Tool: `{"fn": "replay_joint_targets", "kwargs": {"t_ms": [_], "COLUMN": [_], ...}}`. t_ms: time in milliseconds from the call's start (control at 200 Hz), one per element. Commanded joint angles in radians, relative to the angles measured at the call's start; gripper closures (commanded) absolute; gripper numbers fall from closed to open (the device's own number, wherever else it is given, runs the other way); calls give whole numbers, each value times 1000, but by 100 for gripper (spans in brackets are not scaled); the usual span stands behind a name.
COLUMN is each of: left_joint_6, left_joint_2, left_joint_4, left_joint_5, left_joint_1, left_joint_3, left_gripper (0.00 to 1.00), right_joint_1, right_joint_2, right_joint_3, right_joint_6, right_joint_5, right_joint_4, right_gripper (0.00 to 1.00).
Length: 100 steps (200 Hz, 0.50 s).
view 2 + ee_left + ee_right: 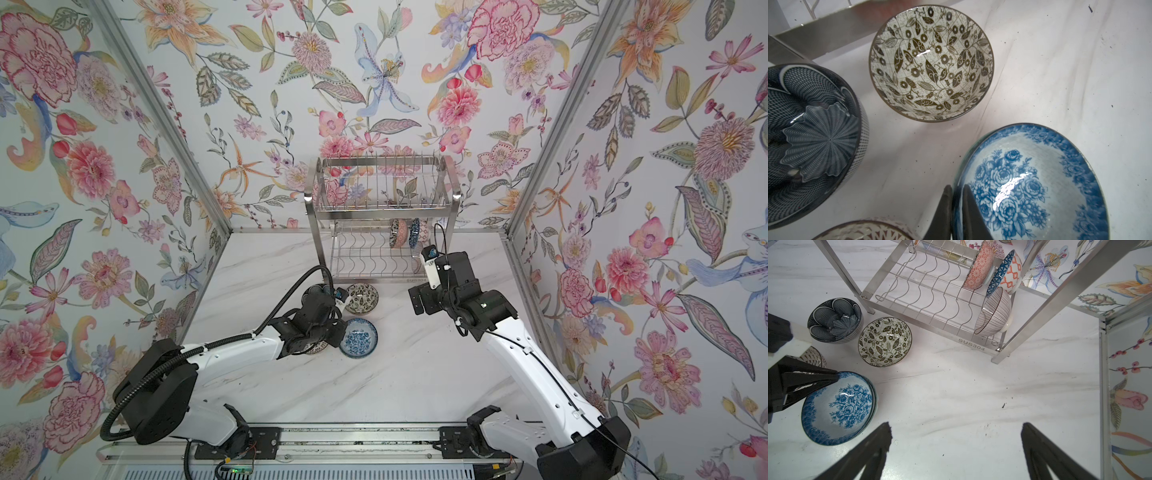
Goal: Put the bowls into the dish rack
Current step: 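Lower the left gripper onto the blue floral bowl's rim and close it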
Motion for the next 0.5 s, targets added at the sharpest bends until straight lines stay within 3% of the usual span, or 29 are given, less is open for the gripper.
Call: {"fn": "replay_joint_targets", "kwargs": {"t_ms": [0, 495], "left_joint_6": [21, 46], "left_joint_2": [-6, -57], "left_joint_4": [-26, -96], "left_joint_5": [5, -38], "left_joint_1": [4, 11], "left_joint_3": [-9, 30], "left_gripper": [88, 98], "right_joint_1": [8, 10], "right_joint_2": [4, -1], "right_joint_3": [17, 14], "right_joint_6": [3, 1], "right_joint_5": [14, 20], "right_joint_4": [11, 11], "right_gripper": [1, 1]}}
